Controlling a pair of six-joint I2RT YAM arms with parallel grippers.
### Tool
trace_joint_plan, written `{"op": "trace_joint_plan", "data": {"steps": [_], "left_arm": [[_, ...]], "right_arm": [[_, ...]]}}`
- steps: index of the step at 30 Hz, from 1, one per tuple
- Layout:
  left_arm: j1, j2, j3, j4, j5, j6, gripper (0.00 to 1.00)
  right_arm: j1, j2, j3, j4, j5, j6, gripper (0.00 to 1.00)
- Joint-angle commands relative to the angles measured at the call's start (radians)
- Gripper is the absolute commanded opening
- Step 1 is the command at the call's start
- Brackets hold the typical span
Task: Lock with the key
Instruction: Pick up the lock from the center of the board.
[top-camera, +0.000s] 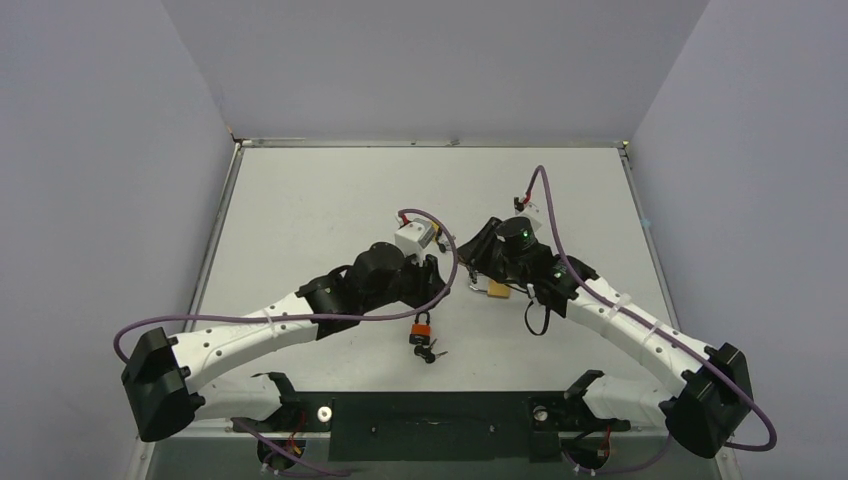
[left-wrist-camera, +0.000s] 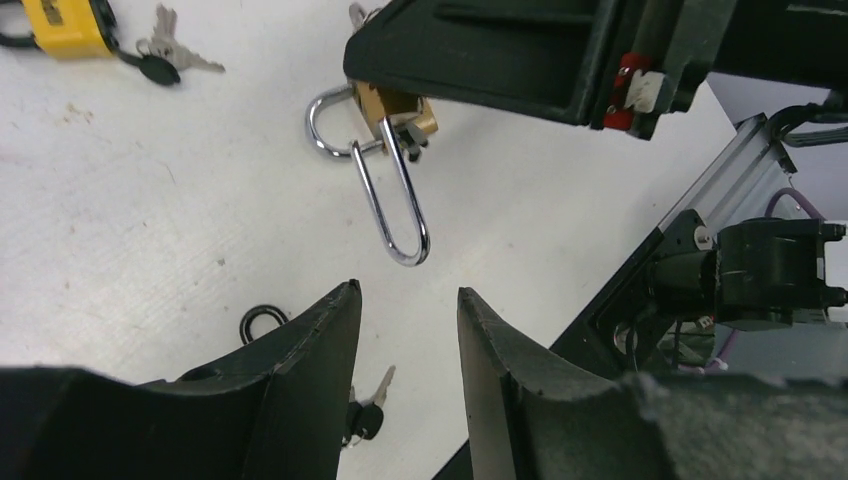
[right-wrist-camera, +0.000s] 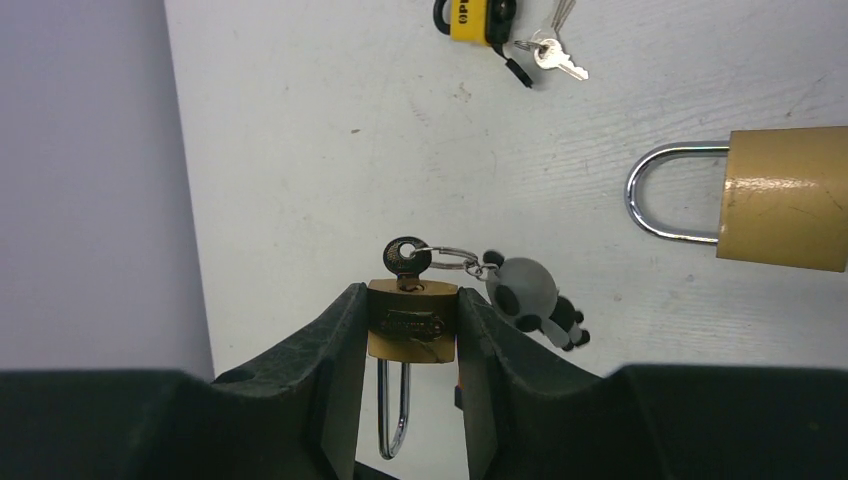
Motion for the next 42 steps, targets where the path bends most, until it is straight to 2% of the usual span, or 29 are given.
{"op": "trace_joint_plan", "data": {"steps": [1,14,22,30,37,39,40,42], "left_arm": [[-0.047,-0.027,0.066,0.114,-0.119,0.100,0.38],[-0.108,0.060,0.114,0.134,-0.291,0.167,0.38],[-0.118,0.081,0.113,0.136,-0.326,0.159,0.33],[-0.121,0.078,0.094,0.143,-0.336,0.143,0.20],[-0.122,0.086,0.087,0.147,-0.335,0.137,0.13],[-0.121,0.089,0.088,0.147,-0.340,0.133,0.08],[-0.121,0.091,0.088,0.147,-0.343,0.129,0.01],[-0.122,0.093,0.093,0.143,-0.355,0.124,0.00]], "right_arm": [[-0.010,-0.049,0.024,0.048,-0.052,0.070,0.00],[-0.012,-0.081,0.049,0.049,-0.082,0.121,0.00],[-0.013,-0.087,0.048,0.049,-0.076,0.125,0.00],[-0.014,-0.091,0.049,0.049,-0.066,0.126,0.00],[-0.015,-0.100,0.048,0.049,-0.066,0.129,0.00],[-0.014,-0.106,0.046,0.049,-0.066,0.129,0.00],[-0.016,-0.107,0.046,0.049,-0.066,0.127,0.00],[-0.015,-0.114,0.044,0.049,-0.066,0.124,0.00]]}}
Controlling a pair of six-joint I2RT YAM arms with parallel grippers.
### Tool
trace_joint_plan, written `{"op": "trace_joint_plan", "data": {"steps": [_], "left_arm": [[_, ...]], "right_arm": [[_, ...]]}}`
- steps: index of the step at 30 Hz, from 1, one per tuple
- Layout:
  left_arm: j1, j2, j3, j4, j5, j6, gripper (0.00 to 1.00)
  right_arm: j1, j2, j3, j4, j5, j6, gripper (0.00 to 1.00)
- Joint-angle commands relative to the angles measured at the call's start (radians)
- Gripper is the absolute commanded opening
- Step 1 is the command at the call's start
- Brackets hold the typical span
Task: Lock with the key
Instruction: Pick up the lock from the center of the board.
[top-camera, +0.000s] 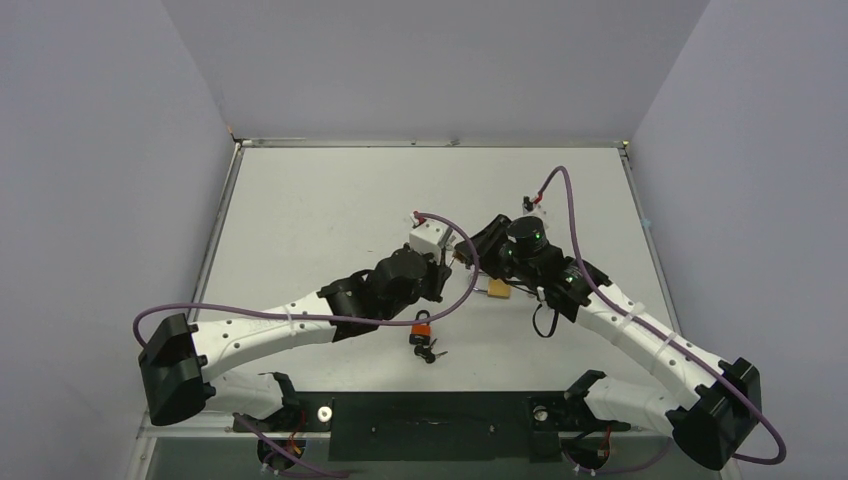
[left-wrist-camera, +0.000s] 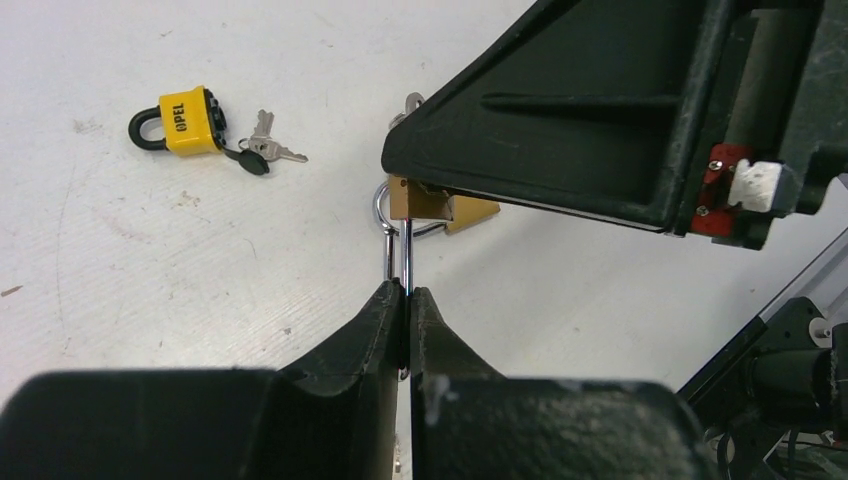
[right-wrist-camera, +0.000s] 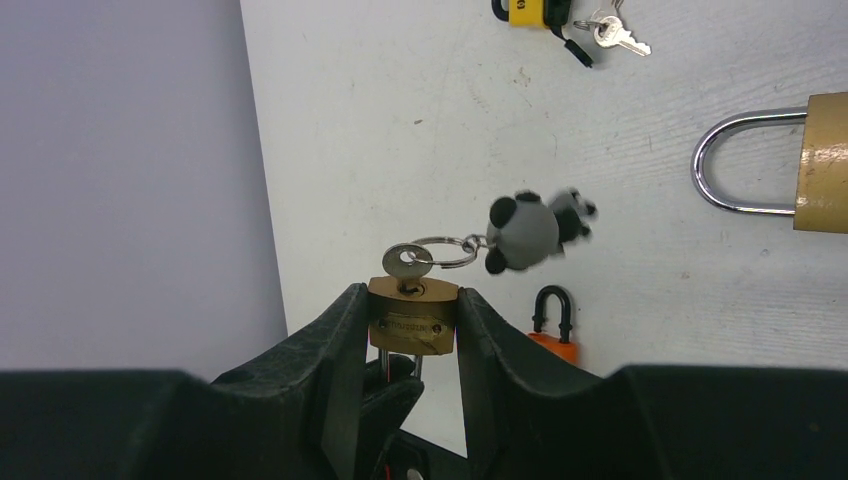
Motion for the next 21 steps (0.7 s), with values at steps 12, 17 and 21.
{"op": "trace_joint_plan", "data": {"steps": [12,17,21], "left_arm": [[-0.001,-0.067,0.106,-0.045,0.000,0.017,0.00],[0.007,-0.107,0.147,-0.072,0.026,0.055,0.00],[0.044,-0.126,0.177,-0.105,0.067,0.063,0.00]], "right_arm": [[0.004,-0.144,0.031,0.053,0.068,-0.139,0.29],[0.009,-0.188,0.035,0.055,0.056,-0.222,0.48],[0.008,-0.209,0.045,0.055,0.028,-0.267,0.58]]}}
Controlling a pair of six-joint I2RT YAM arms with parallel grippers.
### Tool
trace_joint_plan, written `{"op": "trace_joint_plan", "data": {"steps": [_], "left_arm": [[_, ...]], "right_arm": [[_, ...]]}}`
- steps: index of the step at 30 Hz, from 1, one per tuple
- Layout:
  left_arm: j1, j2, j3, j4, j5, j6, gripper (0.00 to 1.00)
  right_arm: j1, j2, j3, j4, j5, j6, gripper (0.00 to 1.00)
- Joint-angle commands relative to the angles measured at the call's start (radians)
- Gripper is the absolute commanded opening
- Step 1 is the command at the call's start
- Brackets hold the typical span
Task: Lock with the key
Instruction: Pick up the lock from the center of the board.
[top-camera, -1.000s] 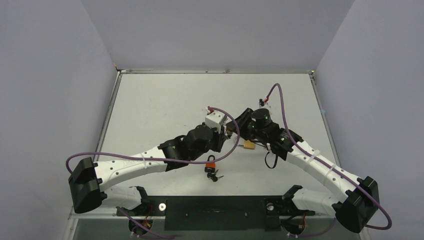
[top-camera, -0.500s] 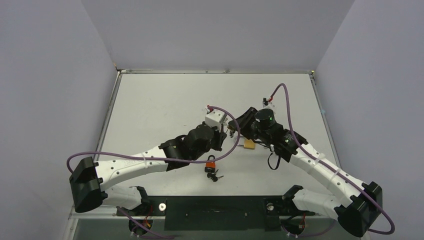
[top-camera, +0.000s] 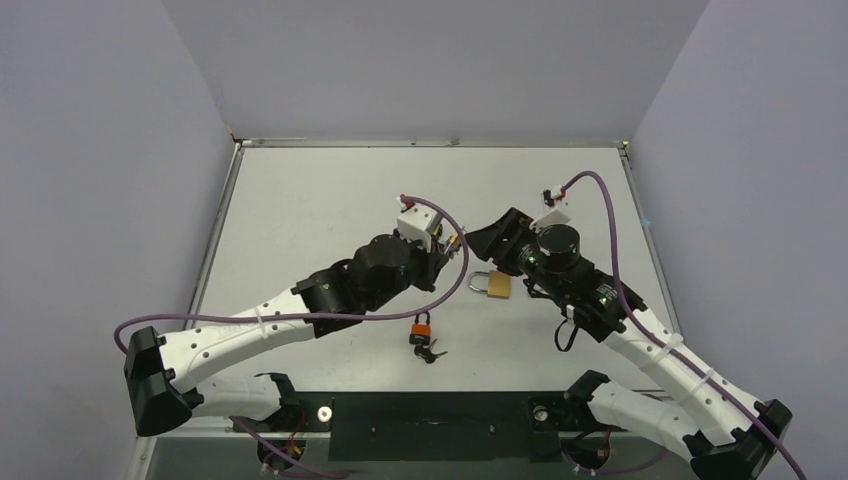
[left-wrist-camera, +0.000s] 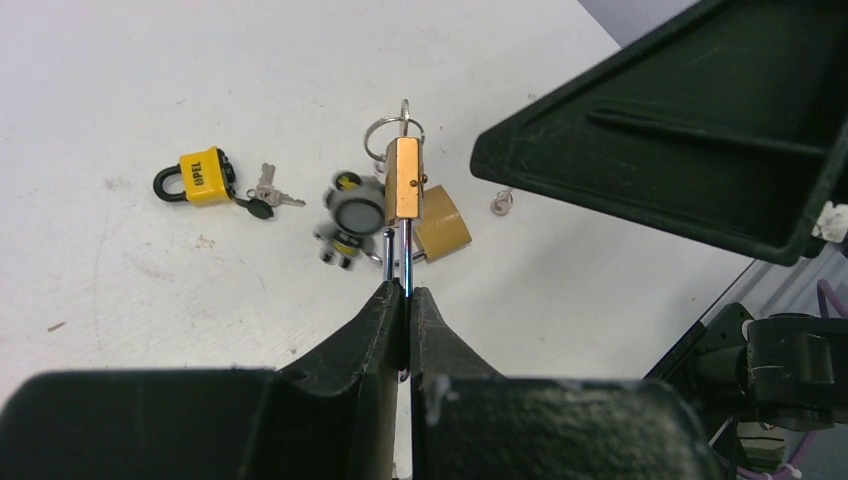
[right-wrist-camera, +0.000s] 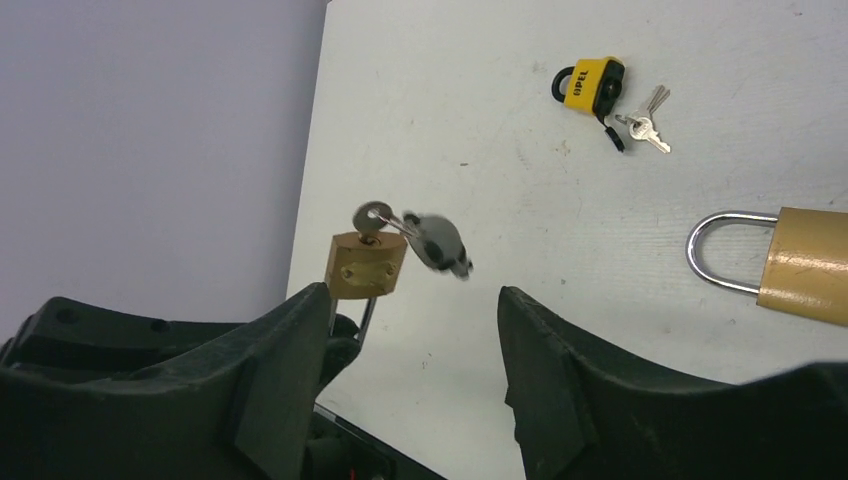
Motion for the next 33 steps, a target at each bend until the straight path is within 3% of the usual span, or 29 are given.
{"op": "trace_joint_plan", "data": {"steps": [1,11,18,33], "left_arm": [[0.038,-0.051,0.086,-0.014,0.040,0.034,0.00],[0.120,-0.094,0.180,-0.155,0.141,0.074,0.00],[0.138,-0.112,0.272,-0.366,0.256,0.131,0.00],[0.158,-0.124,0.330,-0.533,0.575,0.242,0.00]], "right_arm": [[0.004,-0.028,0.045,0.038,-0.013,-0.090,0.60],[-0.016,-0.127,0.052,-0.005,-0.065,-0.265,0.74],[-0.043,-0.127,0.113,-0.019,-0.114,-0.431,0.80],[-0.114,-0.093,0.142,0.111,-0.537,-0.585,0.81]]}}
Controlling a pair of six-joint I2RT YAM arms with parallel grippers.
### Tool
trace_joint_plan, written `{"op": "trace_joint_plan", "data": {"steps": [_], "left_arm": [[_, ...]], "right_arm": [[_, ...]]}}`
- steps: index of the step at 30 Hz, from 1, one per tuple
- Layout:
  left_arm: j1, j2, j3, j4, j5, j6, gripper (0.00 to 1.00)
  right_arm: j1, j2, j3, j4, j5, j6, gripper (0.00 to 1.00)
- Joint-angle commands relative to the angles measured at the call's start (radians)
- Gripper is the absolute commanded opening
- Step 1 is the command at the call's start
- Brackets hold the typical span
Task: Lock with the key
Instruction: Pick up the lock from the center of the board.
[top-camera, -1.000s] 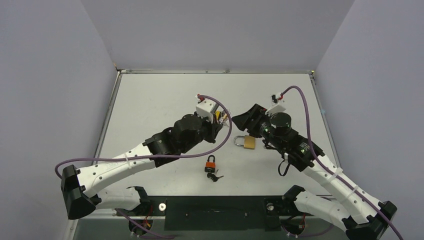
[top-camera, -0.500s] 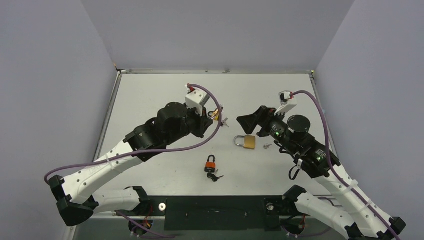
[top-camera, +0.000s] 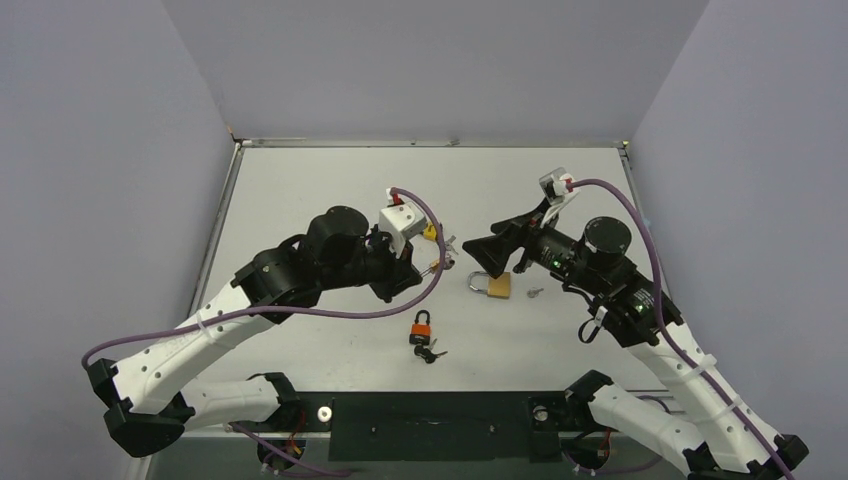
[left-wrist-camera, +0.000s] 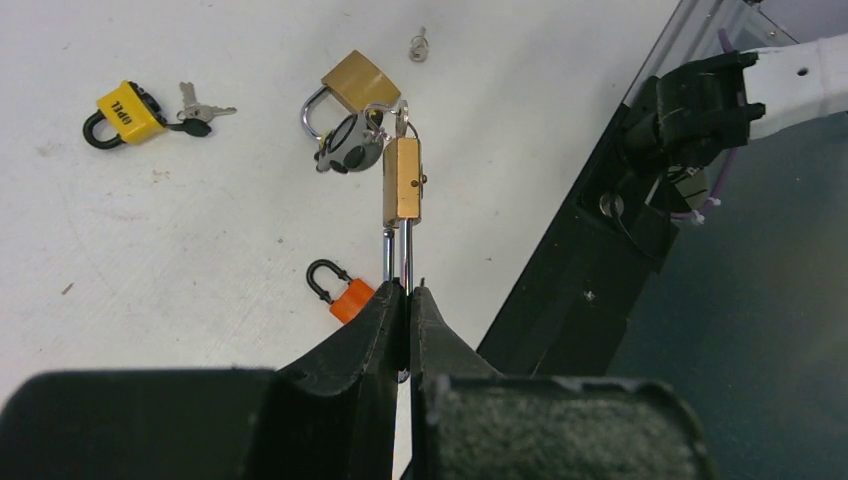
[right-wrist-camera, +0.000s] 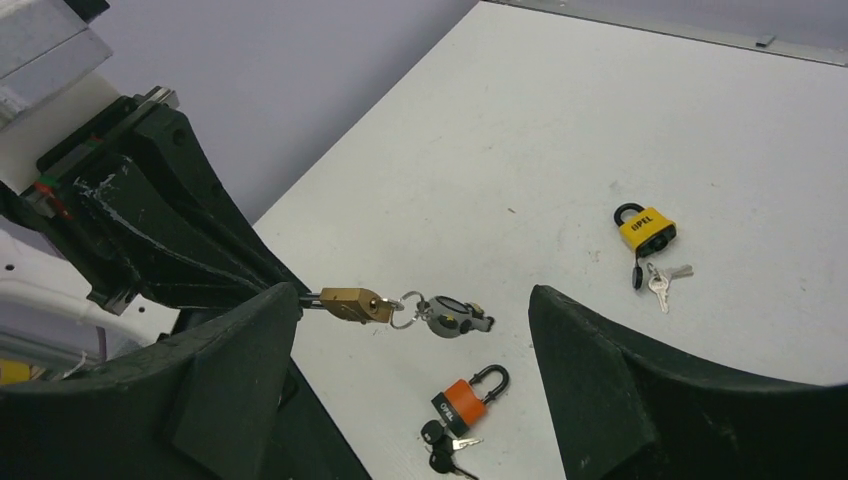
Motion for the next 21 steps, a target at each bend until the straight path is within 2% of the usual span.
{"op": "trace_joint_plan", "data": {"steps": [1,6,12,16,21], "left_arm": [[0.006,-0.018,0.085,-0.003,0.125,0.046,0.00],[0.007,-0.006,0.098,0.002,0.164,0.047,0.00],[0.010,-0.003,0.096,0.020,0.233,0.029,0.00],[0.014,-0.003,0.090,0.036,0.314,0.013,0.00],[0.013,-0.003,0.088,0.050,0.368,0.002,0.00]], "right_arm": [[-0.034,-0.007,0.007,0.098,-0.194,-0.040,0.81],[-0.066,-0.020,-0.039,0.159,-0.330,-0.015,0.80],[-0.094,-0.066,-0.109,0.202,-0.420,0.001,0.79],[-0.094,-0.072,-0.144,0.306,-0.509,0.059,0.80],[-0.086,-0.068,-0.153,0.370,-0.552,0.106,0.80]]}}
